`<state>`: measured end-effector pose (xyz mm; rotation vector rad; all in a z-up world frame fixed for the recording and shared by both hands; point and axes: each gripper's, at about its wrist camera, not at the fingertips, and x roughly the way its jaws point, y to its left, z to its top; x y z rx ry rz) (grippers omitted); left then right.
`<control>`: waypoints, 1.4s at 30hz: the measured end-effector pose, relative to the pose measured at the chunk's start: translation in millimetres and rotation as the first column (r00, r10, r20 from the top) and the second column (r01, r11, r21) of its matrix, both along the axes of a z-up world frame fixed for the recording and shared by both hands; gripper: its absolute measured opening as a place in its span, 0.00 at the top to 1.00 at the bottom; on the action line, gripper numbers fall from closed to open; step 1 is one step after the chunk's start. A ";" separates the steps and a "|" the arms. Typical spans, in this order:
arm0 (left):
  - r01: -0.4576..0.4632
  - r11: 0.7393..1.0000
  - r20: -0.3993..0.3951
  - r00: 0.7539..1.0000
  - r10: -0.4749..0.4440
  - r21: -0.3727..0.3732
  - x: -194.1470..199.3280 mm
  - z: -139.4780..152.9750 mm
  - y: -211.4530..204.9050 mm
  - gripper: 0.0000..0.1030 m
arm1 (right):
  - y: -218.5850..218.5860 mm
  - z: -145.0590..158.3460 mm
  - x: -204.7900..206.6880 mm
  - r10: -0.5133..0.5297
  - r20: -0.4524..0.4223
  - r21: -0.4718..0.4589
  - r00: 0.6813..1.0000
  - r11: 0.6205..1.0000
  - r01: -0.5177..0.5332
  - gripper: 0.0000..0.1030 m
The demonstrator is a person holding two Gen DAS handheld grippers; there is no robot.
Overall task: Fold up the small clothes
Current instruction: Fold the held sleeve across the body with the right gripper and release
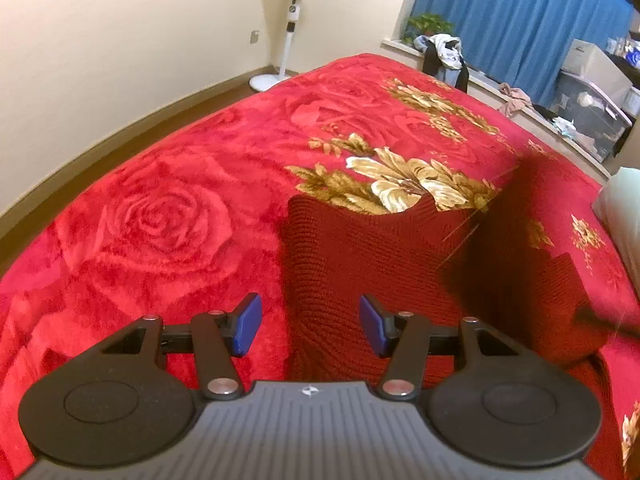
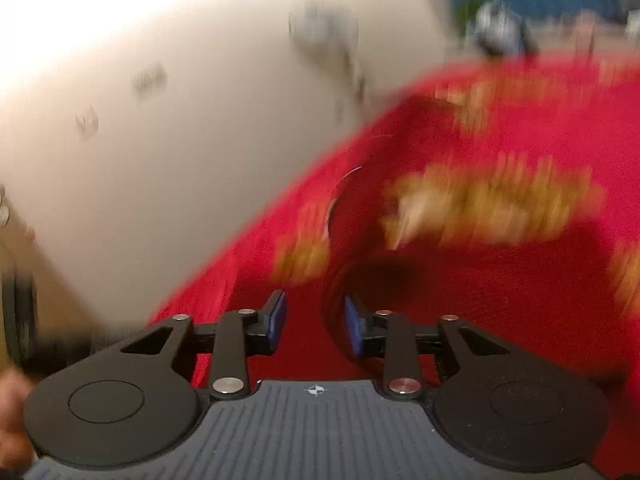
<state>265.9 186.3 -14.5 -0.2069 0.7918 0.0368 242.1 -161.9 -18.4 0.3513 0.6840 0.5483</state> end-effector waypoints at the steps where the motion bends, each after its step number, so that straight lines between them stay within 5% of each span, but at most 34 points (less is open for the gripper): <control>1: -0.002 1.000 0.000 1.000 0.002 -0.011 0.0 -0.3 0.8 0.42 | 3.9 -9.4 -7.8 0.013 -0.039 -0.028 0.999 1.000 -0.014 0.69; 5: 0.022 0.999 0.008 1.000 -0.022 -0.041 0.4 -2.1 -2.0 0.45 | -20.2 -15.8 -51.5 -0.003 -0.100 -0.062 0.995 0.998 -0.003 0.69; 7: 0.034 0.996 -0.007 0.999 -0.035 -0.085 4.0 -7.1 -2.6 0.54 | -49.0 -8.6 -70.4 -0.045 -0.102 -0.074 0.994 0.997 0.038 0.68; 11: 0.035 0.969 -0.068 0.996 -0.053 -0.243 14.4 -23.7 0.6 0.57 | -101.0 -4.0 -117.3 -0.131 -0.104 -0.102 0.986 0.988 0.120 0.68; 15: -0.017 0.960 -0.149 0.989 -0.025 -0.279 26.7 -43.6 -0.6 0.57 | -137.1 -10.6 -162.5 -0.186 -0.111 -0.118 0.976 0.978 0.173 0.68; 18: -0.008 0.974 -0.144 0.989 -0.025 -0.225 30.7 -47.9 -10.4 0.57 | -156.0 -19.6 -186.5 -0.220 -0.106 -0.145 0.970 0.968 0.204 0.68; 19: 0.004 0.979 -0.135 0.990 -0.032 -0.202 30.9 -47.8 -15.3 0.69 | -159.9 -23.6 -191.0 -0.237 -0.106 -0.151 0.966 0.964 0.220 0.68; 20: 0.017 0.983 -0.129 0.991 -0.041 -0.182 31.1 -47.0 -19.5 0.90 | -164.6 -28.4 -195.2 -0.261 -0.101 -0.166 0.960 0.956 0.243 0.68; 22: 0.042 0.992 -0.058 0.997 -0.050 -0.120 27.1 -34.1 -24.5 0.94 | -171.7 -36.8 -196.6 -0.326 -0.077 -0.208 0.942 0.929 0.305 0.68; 25: 0.024 0.993 0.087 0.996 -0.014 -0.118 16.9 -10.4 -16.1 0.94 | -186.2 -41.6 -196.6 -0.414 -0.070 -0.199 0.908 0.897 0.394 0.68; 29: 0.025 0.999 0.002 1.000 -0.025 -0.020 22.8 -28.9 -26.8 0.93 | -195.8 -51.7 -197.3 -0.463 -0.068 -0.249 0.884 0.866 0.434 0.68; 32: 0.026 0.997 0.092 0.995 -0.032 0.068 8.0 -16.7 -36.9 0.83 | -199.8 -62.2 -198.0 -0.492 -0.105 -0.302 0.864 0.844 0.444 0.68; 34: 0.047 0.997 0.149 0.987 -0.055 0.055 0.1 -9.9 -41.3 0.82 | -201.2 -66.2 -198.6 -0.500 -0.124 -0.323 0.857 0.837 0.441 0.67; 36: 0.080 0.996 0.106 0.991 -0.083 0.036 4.0 -20.2 -45.1 0.79 | -202.4 -70.6 -200.7 -0.509 -0.146 -0.346 0.848 0.830 0.438 0.67; 38: 0.116 0.991 -0.065 0.992 -0.112 0.066 14.5 -47.6 -55.2 0.76 | -202.3 -75.7 -201.3 -0.510 -0.174 -0.363 0.842 0.828 0.427 0.67; 42: 0.122 0.986 0.023 0.992 -0.125 0.111 -3.1 -31.1 -67.4 0.73 | -198.7 -70.7 -209.5 -0.510 -0.172 -0.368 0.843 0.827 0.426 0.66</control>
